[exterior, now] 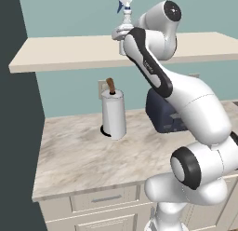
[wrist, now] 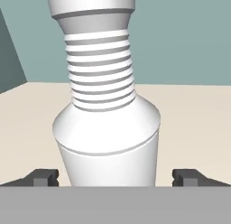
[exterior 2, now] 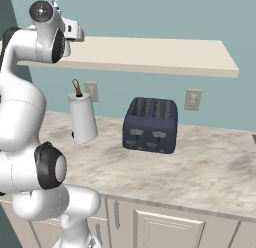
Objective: Open the cabinet. Pick the spray and place it next to the sink. Then close the cabinet.
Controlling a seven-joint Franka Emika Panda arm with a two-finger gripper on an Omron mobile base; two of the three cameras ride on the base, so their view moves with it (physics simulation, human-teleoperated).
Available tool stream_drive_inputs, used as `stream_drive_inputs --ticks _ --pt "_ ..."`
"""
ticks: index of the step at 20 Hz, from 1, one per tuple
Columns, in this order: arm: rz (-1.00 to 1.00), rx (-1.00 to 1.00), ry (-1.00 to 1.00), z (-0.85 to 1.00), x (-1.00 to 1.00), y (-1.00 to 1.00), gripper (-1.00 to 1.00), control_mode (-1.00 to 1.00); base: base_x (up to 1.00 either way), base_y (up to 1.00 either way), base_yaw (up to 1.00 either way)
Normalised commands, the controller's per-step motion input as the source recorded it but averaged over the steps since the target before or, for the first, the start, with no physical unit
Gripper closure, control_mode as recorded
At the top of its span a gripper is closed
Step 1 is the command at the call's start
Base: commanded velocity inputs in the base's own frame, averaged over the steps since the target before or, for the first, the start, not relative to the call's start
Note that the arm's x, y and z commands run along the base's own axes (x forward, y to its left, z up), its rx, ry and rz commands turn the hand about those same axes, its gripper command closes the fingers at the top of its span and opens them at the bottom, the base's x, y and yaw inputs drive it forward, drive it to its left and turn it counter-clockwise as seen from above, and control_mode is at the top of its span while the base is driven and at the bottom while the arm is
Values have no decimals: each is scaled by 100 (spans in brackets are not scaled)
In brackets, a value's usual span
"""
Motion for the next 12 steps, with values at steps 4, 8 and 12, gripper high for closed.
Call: stream_drive_inputs --ticks 4,8,12 --pt "0 0 0 0 0 0 100 -100 0 0 0" --pt "0 0 0 0 0 0 100 -100 0 0 0" --pt "0 0 0 0 0 0 100 -100 0 0 0"
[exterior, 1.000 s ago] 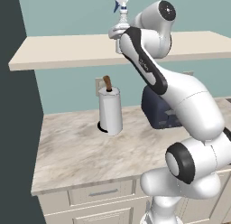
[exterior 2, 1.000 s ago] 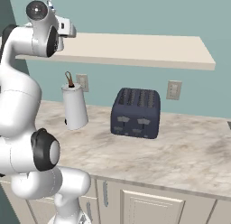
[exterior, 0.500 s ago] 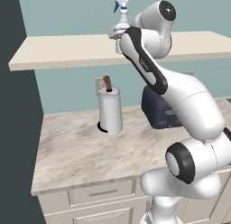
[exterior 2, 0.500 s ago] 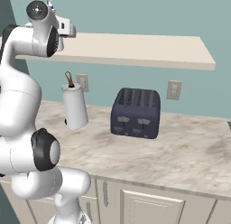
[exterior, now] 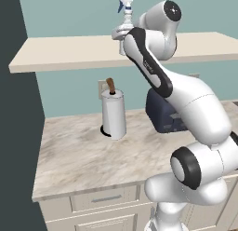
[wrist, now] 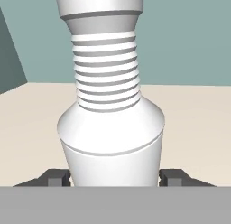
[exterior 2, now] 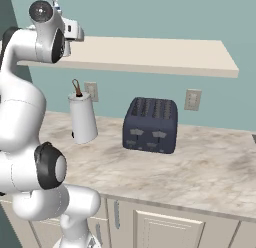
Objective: Open the cabinet. Pick the spray and place it next to the sink. Then close the cabinet.
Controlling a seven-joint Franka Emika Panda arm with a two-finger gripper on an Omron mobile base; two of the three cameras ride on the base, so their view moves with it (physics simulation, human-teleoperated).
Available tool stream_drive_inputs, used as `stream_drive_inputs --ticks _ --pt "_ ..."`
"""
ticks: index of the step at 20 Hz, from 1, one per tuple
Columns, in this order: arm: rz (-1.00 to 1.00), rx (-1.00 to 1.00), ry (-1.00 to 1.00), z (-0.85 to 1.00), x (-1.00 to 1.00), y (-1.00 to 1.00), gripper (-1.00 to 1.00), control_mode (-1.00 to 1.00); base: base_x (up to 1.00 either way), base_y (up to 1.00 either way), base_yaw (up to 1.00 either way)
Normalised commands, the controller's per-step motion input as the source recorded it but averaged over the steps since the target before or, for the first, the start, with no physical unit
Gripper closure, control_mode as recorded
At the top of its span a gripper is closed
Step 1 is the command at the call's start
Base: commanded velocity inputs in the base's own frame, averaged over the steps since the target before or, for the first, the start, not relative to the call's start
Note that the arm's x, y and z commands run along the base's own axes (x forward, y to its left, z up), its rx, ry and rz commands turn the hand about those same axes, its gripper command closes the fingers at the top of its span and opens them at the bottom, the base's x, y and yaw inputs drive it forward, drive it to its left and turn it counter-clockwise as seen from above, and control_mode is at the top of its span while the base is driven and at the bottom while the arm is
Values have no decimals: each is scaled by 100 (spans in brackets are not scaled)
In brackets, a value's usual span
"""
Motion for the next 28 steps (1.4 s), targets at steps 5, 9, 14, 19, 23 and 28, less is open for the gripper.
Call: stream_drive_inputs --ticks 5,9,14,19,23,28 --pt "0 0 0 0 -12 0 100 -100 0 0 0" --pt "0 0 0 2 -71 -17 100 -100 0 0 0" --pt "0 0 -1 15 -93 -33 100 -100 0 0 0" --pt "0 0 -1 0 -89 -41 100 -100 0 0 0" --pt "1 15 -4 0 -65 -33 100 -100 0 0 0" --pt "0 0 0 0 -54 2 100 -100 0 0 0"
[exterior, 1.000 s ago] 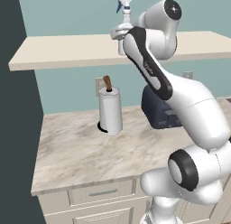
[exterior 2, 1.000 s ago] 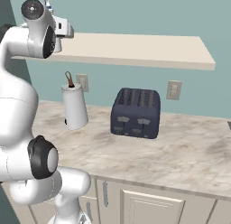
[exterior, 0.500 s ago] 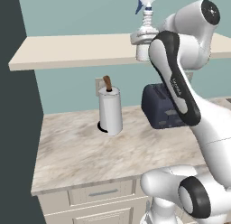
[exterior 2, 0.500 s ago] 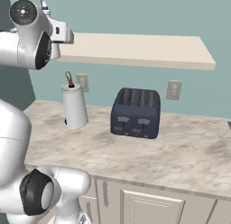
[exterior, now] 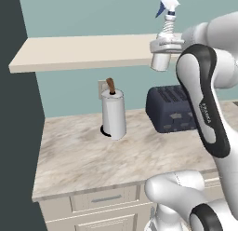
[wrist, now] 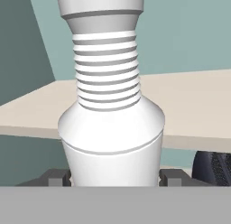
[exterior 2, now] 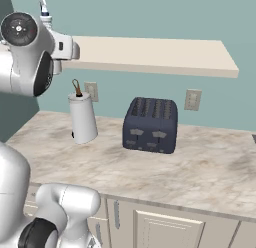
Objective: Open the cabinet. Pick the spray and place it next to the sink. Then close the cabinet.
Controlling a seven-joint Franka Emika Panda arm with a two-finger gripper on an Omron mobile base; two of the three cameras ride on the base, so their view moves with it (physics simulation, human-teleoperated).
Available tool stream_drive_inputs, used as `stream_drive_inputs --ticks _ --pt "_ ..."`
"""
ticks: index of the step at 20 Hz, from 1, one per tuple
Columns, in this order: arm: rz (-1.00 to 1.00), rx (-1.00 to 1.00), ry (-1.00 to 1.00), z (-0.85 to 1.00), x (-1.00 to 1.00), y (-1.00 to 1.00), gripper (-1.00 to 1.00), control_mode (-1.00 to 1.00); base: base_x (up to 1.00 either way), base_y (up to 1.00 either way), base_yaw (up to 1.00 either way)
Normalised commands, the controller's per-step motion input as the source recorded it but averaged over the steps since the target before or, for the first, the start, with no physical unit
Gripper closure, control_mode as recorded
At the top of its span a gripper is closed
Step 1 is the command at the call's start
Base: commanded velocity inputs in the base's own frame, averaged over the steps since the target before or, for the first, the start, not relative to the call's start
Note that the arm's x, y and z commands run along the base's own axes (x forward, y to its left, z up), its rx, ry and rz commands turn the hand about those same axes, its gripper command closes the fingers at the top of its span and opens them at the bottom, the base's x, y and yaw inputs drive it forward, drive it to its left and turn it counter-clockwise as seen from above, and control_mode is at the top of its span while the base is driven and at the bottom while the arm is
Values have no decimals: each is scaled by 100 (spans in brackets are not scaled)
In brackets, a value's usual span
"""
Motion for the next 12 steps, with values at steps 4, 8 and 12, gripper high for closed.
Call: stream_drive_inputs --ticks 4,8,12 --pt "0 0 0 0 -42 0 100 -100 0 0 0" --pt "0 0 0 0 -50 0 100 -100 0 0 0" --pt "0 0 0 0 -51 0 100 -100 0 0 0"
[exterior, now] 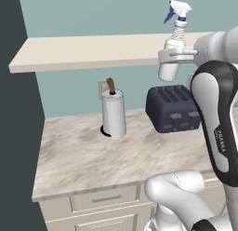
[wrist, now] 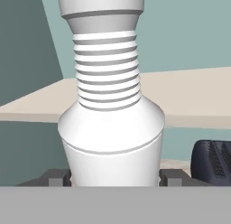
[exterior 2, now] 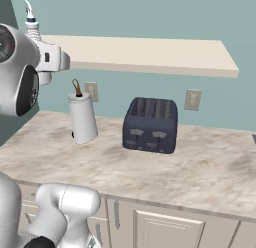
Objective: Open the cabinet. Pick the spray and place it next to the sink. Then close the cabinet.
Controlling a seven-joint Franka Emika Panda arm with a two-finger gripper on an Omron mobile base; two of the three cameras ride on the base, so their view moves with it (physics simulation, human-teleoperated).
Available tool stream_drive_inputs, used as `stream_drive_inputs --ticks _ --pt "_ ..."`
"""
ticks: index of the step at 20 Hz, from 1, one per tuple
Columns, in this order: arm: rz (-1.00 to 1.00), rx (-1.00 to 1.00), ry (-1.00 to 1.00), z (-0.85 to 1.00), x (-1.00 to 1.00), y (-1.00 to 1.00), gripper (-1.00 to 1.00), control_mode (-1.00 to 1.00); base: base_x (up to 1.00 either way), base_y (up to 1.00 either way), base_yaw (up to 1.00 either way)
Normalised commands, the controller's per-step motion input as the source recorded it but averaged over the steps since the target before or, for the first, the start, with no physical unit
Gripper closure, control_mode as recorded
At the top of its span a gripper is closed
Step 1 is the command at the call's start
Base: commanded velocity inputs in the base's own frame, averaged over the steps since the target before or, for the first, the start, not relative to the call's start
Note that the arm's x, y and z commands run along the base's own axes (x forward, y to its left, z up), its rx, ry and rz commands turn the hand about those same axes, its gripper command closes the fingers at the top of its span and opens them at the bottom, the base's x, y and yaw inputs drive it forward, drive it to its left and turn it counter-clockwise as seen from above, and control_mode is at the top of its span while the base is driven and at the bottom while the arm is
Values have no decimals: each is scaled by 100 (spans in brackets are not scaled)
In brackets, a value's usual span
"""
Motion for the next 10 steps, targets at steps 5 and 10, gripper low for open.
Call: stream_drive_inputs --ticks 5,10 --pt "0 0 0 0 -48 0 100 -100 0 0 0" --pt "0 0 -1 0 -52 0 100 -100 0 0 0"
